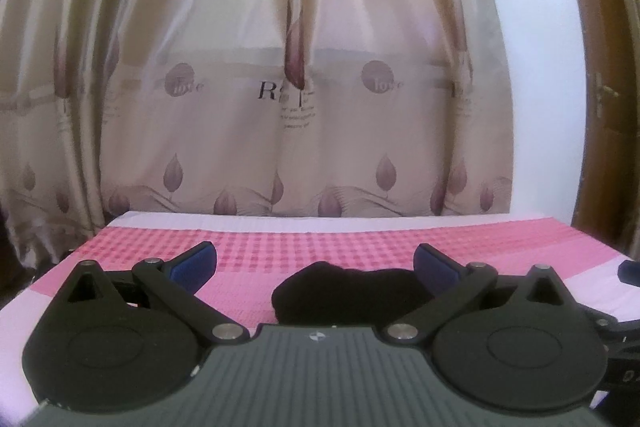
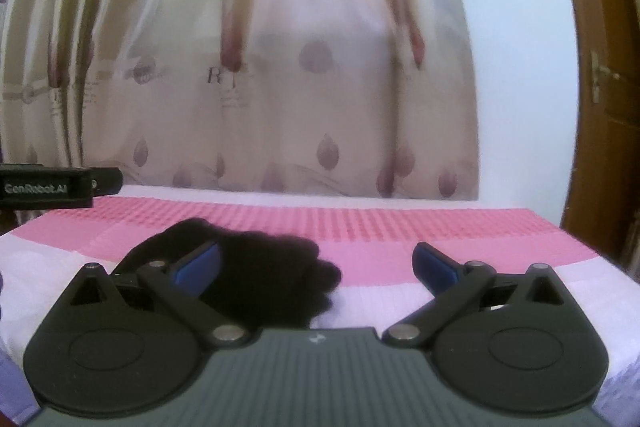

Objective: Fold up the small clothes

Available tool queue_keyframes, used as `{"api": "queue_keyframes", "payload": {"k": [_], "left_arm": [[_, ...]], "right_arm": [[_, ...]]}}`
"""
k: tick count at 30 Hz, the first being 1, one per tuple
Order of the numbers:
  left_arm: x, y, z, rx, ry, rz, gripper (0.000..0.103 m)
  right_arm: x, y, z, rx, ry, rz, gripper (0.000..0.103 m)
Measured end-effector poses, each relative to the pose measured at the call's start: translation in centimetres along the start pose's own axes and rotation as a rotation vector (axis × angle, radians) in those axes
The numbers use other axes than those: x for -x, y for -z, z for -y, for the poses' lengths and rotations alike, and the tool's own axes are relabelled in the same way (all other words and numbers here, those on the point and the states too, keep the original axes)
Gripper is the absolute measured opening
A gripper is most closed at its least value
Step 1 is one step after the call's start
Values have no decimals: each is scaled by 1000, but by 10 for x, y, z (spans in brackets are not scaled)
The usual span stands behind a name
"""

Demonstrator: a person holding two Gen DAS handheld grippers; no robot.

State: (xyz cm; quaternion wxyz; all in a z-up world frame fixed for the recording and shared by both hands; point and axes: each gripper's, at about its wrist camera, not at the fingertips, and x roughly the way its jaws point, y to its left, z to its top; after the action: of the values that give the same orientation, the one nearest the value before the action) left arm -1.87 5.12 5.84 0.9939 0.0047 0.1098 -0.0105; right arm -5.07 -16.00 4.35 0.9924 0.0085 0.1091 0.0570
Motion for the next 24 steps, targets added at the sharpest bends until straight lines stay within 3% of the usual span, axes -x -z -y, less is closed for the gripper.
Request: {"api": "queue_keyframes", "payload": {"k": [19, 24], "left_arm": [[-10, 11, -4, 2, 16, -59, 103], [-12, 14, 0, -11, -23, -42, 103]], "right_arm": [[-6, 5, -3, 22, -18, -44, 103], [-6, 5, -4, 24, -22, -46, 103]]}}
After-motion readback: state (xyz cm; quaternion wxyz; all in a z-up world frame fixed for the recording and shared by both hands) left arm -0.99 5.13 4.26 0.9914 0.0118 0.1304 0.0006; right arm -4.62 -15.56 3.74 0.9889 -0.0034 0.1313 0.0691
